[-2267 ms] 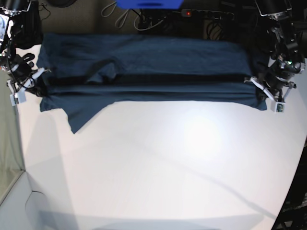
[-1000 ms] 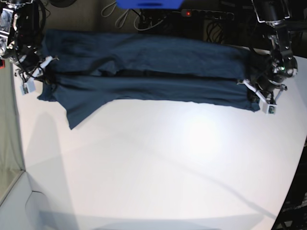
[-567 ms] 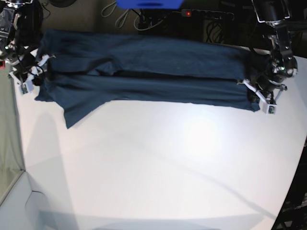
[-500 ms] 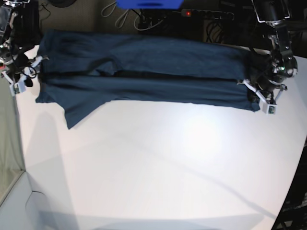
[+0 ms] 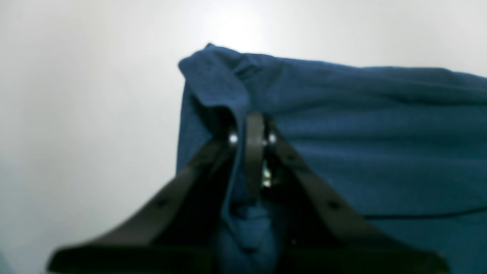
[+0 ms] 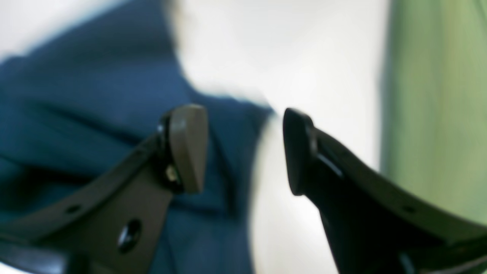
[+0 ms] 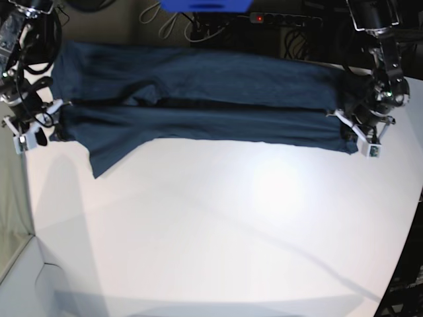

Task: Layout the t-shirt on the table in an organized manner, then fold the t-shirt properly
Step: 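Release and regrasp the folded edge with the right gripper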

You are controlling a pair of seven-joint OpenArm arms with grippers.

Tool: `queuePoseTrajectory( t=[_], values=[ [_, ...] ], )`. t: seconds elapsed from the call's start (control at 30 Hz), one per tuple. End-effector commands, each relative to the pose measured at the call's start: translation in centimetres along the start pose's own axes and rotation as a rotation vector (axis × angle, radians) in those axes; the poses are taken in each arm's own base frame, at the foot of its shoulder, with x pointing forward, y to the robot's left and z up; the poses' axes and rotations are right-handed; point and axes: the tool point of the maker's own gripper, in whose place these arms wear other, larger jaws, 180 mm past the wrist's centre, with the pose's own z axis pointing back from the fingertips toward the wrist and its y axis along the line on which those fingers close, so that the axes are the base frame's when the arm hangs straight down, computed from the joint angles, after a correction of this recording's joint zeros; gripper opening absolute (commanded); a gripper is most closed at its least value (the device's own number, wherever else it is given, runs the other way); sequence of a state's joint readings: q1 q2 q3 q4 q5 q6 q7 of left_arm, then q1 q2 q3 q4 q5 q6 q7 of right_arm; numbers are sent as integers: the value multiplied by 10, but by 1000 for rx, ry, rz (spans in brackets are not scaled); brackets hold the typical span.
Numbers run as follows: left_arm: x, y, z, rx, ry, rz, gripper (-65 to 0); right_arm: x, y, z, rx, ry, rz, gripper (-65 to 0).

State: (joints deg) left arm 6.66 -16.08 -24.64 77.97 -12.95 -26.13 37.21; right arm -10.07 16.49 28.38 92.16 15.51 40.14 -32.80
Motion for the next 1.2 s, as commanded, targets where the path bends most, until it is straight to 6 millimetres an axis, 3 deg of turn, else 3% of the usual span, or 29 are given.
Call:
queuePoseTrajectory(
  t=[0.0,0.13,0.33,0.7,0.77,0.97,1.17],
  values=[
    [-12,4,1,16,59,-19,-649,26,-3,-3,1,-46,35,-319],
    [-11,5,1,17,57,-18,-649,50,6,-30,47,-18,53,-319],
    [-12,5,1,18,56,-16,-649,43,16,-78,107,96,52,-319],
    [-12,5,1,17,57,-15,-649,30,41,-96,168,99,8,-331],
    [-12,4,0,15,58,-17,-649,20,42,-100,177,112,-18,-387],
    [-12,4,0,15,58,-17,-649,4,44,-104,189,145,-50,-650],
    [-12,3,0,11,57,-14,-649,31,40,-91,161,73,12,-650]
  ],
)
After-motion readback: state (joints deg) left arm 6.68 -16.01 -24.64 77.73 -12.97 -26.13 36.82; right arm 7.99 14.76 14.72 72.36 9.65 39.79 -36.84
